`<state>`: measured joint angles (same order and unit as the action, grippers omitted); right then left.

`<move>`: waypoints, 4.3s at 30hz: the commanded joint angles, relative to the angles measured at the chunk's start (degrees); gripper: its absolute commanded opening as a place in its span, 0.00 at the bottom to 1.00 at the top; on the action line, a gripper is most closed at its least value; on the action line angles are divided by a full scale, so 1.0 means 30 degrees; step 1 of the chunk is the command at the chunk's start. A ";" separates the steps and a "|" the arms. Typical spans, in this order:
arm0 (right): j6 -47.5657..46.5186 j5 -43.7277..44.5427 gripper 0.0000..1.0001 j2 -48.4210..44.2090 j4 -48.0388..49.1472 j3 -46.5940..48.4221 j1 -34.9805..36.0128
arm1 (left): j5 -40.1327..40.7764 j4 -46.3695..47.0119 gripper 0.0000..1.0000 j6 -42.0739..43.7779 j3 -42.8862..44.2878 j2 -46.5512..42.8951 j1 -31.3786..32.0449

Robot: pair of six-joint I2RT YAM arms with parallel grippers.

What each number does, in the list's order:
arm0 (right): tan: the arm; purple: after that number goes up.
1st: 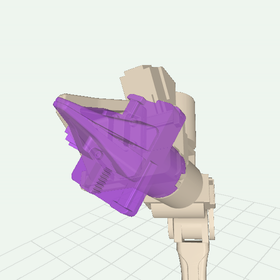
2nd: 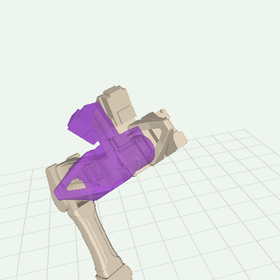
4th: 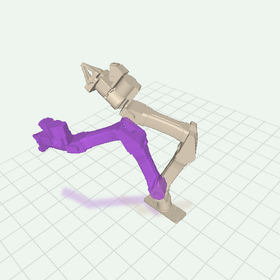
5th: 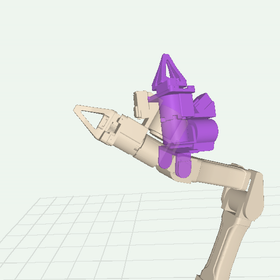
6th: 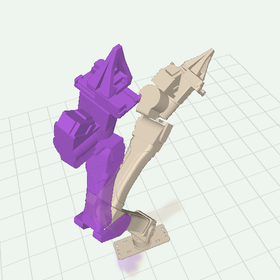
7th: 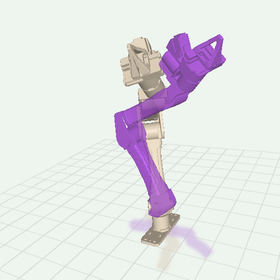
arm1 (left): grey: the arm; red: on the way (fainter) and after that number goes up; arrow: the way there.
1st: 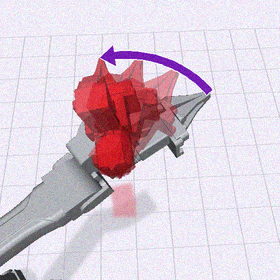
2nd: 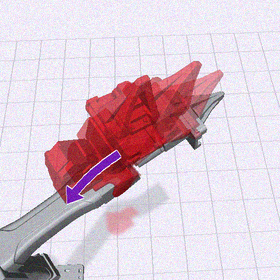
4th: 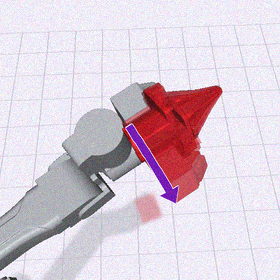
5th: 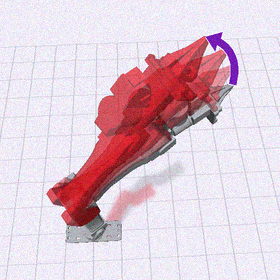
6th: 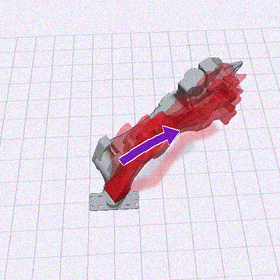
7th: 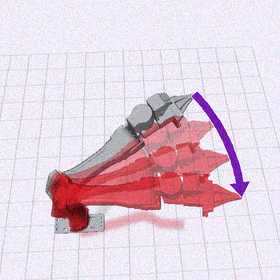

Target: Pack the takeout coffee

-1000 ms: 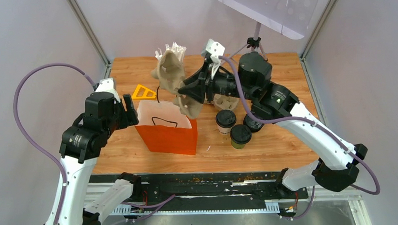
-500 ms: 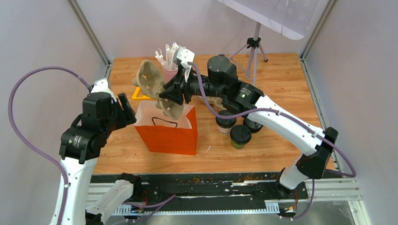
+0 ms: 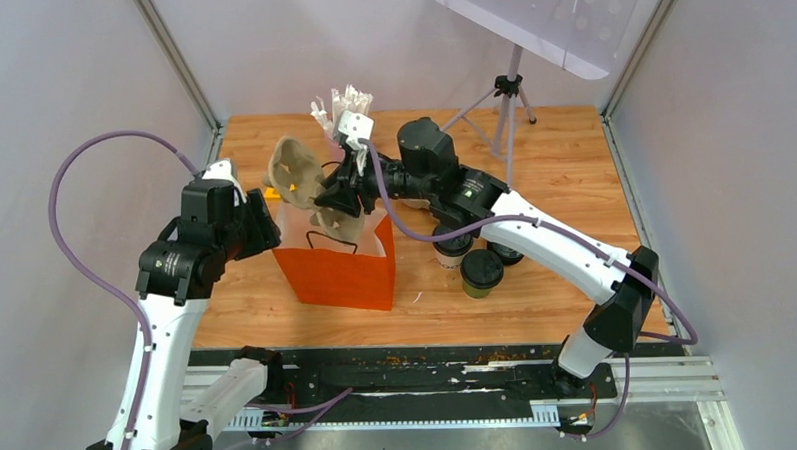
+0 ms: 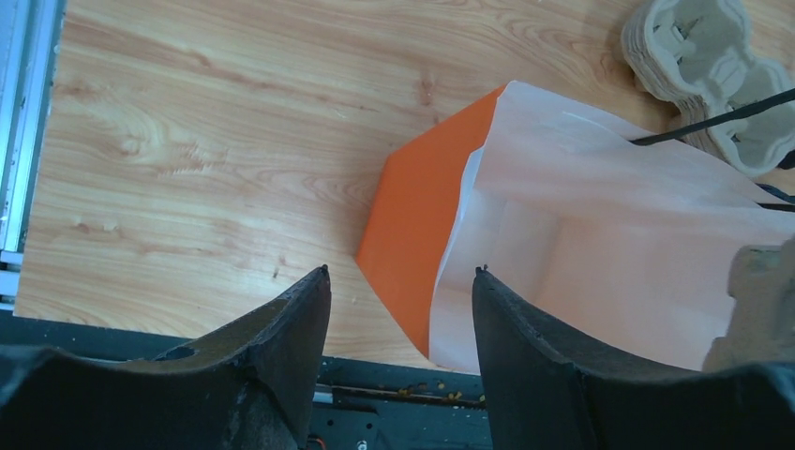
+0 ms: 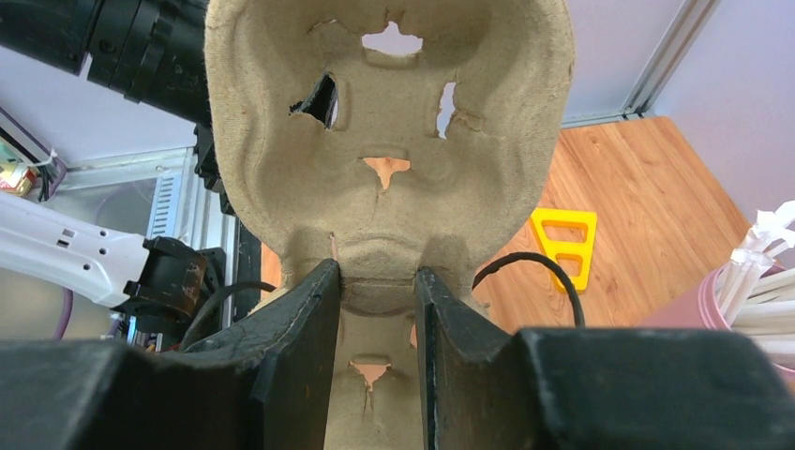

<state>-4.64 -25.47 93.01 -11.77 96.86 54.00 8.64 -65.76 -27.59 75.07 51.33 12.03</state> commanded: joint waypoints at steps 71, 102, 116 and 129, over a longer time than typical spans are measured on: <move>-0.4523 0.5182 0.24 0.1069 -1.1370 0.0722 0.1227 | -0.7685 0.5592 0.00 0.0936 -0.2711 -0.0334 -0.0202; -0.4730 0.8077 0.29 0.4073 -1.3230 -0.0028 0.2728 | -0.8765 0.3851 0.00 0.0689 -0.2875 -0.1092 -0.0202; -0.4353 0.8948 0.47 0.4797 -1.4588 0.2225 0.2899 | -0.6926 0.2409 0.00 0.1036 -0.1967 -0.0814 -0.0202; -0.3738 0.7562 0.49 0.3483 -1.5611 0.4490 0.2891 | -0.6668 0.2524 0.00 0.0875 -0.1964 -0.0968 -0.0202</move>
<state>-17.61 -1.02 107.68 -57.63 106.24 62.50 -12.78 -57.54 -25.32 67.09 48.97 11.81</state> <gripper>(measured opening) 0.492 0.006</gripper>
